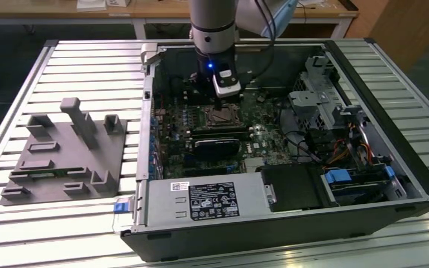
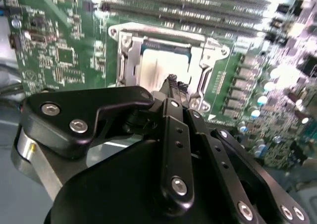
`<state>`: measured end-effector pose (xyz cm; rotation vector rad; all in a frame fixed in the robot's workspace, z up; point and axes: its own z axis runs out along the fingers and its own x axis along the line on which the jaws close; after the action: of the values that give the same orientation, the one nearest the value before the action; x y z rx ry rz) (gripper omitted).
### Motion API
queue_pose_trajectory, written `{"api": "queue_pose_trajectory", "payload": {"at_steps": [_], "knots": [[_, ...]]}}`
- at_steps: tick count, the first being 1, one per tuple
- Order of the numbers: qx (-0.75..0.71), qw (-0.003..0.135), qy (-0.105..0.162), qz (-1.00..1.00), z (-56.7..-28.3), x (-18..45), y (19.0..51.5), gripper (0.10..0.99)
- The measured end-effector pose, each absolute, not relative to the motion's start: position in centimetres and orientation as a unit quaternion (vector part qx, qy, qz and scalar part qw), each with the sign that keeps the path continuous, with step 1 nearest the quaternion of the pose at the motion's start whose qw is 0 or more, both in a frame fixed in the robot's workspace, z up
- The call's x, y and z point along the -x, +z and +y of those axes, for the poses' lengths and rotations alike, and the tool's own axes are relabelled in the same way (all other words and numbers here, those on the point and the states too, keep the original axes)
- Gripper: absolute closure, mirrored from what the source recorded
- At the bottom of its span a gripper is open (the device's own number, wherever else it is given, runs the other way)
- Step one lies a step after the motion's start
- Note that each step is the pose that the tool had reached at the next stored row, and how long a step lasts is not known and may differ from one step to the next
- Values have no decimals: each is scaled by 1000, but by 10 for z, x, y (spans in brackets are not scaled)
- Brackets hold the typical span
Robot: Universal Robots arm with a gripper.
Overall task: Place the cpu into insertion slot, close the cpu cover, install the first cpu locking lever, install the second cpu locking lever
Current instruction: 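Install the first cpu locking lever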
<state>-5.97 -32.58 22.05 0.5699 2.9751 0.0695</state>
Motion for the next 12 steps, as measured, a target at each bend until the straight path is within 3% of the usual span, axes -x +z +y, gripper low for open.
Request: {"api": "queue_pose_trajectory", "payload": {"at_steps": [12], "knots": [[-147, 55, 23, 987, -329, 52, 218, 980]]}}
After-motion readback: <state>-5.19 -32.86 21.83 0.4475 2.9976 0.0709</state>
